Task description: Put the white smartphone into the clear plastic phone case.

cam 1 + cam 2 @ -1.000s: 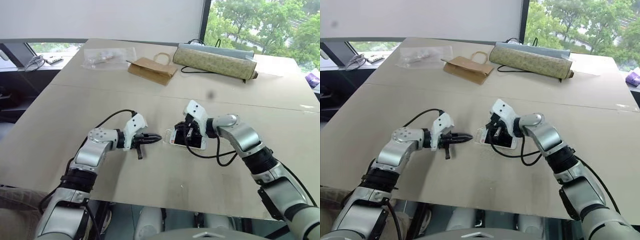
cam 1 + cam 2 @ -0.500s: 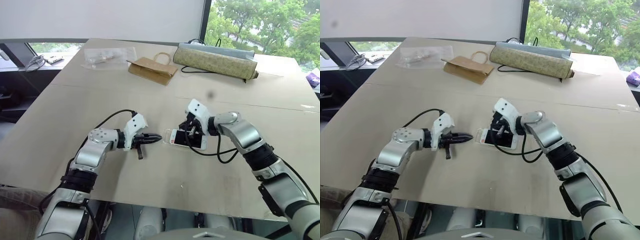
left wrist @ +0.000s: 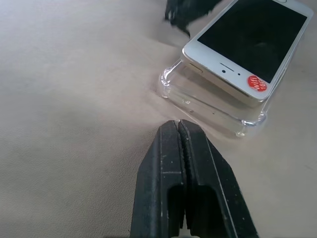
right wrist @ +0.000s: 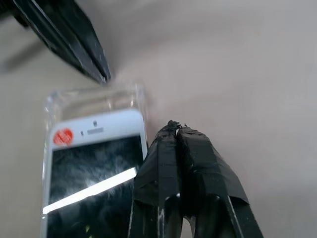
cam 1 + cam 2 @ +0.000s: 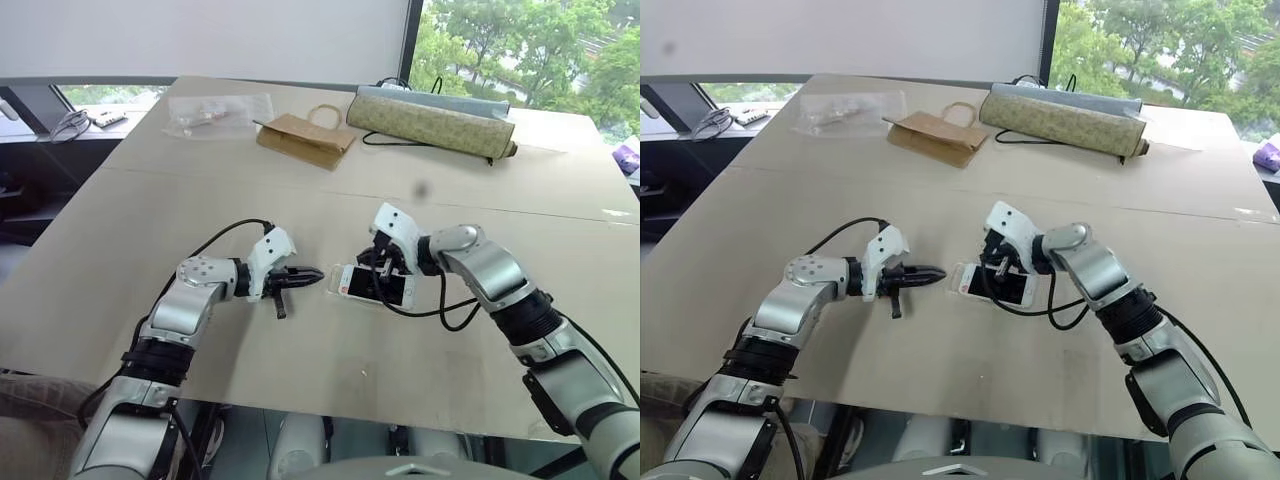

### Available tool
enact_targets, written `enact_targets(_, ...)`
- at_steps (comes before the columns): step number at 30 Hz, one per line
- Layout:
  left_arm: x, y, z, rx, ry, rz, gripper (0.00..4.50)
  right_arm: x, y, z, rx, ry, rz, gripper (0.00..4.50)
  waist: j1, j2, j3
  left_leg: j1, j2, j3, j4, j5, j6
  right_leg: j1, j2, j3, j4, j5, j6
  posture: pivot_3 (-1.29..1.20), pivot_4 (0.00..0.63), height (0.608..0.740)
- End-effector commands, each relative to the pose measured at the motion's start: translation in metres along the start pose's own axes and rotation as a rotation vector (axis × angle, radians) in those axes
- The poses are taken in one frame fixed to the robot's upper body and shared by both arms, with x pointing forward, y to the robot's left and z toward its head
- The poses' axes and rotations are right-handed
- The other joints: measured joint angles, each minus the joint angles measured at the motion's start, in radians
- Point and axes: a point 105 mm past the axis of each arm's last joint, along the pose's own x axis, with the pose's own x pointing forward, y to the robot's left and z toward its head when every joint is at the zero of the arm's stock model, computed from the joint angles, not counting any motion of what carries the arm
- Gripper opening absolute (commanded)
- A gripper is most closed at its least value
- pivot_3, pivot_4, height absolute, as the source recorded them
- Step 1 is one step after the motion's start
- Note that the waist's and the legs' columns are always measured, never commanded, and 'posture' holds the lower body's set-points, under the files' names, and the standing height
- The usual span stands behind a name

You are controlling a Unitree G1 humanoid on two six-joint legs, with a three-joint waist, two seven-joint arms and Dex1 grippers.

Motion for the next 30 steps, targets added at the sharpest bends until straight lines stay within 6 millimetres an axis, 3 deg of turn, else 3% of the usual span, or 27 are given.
enact_targets(1,0.003,-0.005,-0.009,-0.021,0.035,-0.003,0.05,-0.015,0.013,0.026,-0.043,-0.107,0.059,0.0,0.0,0.0,0.0,0.0,0.0,0.0,0.0,0.0,0.0,0.0,0.0,0.0,0.0,0.0,0.0,0.0,0.15,0.74)
enact_targets(6,0.004,-0.006,-0.008,-0.023,0.029,-0.01,0.05,-0.015,0.03,0.014,-0.04,-0.062,0.113,0.0,0.0,0.0,0.0,0.0,0.0,0.0,0.0,0.0,0.0,0.0,0.0,0.0,-0.001,0.0,0.0,0.0,0.15,0.74)
enact_targets(15,0.003,-0.007,-0.008,-0.027,0.027,-0.013,0.05,0.001,0.025,-0.029,-0.01,0.098,0.045,0.0,-0.001,-0.001,-0.001,0.0,0.0,0.0,0.0,0.0,0.001,0.0,0.0,0.0,-0.001,0.0,0.0,0.0,0.15,0.74)
enact_targets(20,0.002,-0.007,-0.009,-0.027,0.031,-0.011,0.05,0.008,0.039,-0.051,-0.013,0.189,0.104,0.0,-0.002,-0.001,-0.002,0.001,0.0,0.0,0.0,0.0,0.001,0.0,0.0,0.0,-0.001,0.0,0.0,0.0,0.15,0.74)
enact_targets(25,0.001,-0.007,-0.009,-0.026,0.032,-0.007,0.05,0.013,0.051,-0.06,-0.005,0.231,0.159,0.0,-0.002,-0.001,-0.004,0.001,0.0,-0.002,0.0,-0.001,0.001,0.0,0.0,0.0,-0.001,0.0,0.0,0.0,0.15,0.74)
enact_targets(30,0.001,-0.007,-0.009,-0.026,0.032,-0.006,0.05,0.017,0.045,-0.069,0.004,0.267,0.121,0.0,-0.004,-0.001,-0.007,0.001,0.0,-0.003,-0.001,-0.001,0.001,0.0,0.0,0.0,-0.001,0.0,0.0,0.0,0.15,0.74)
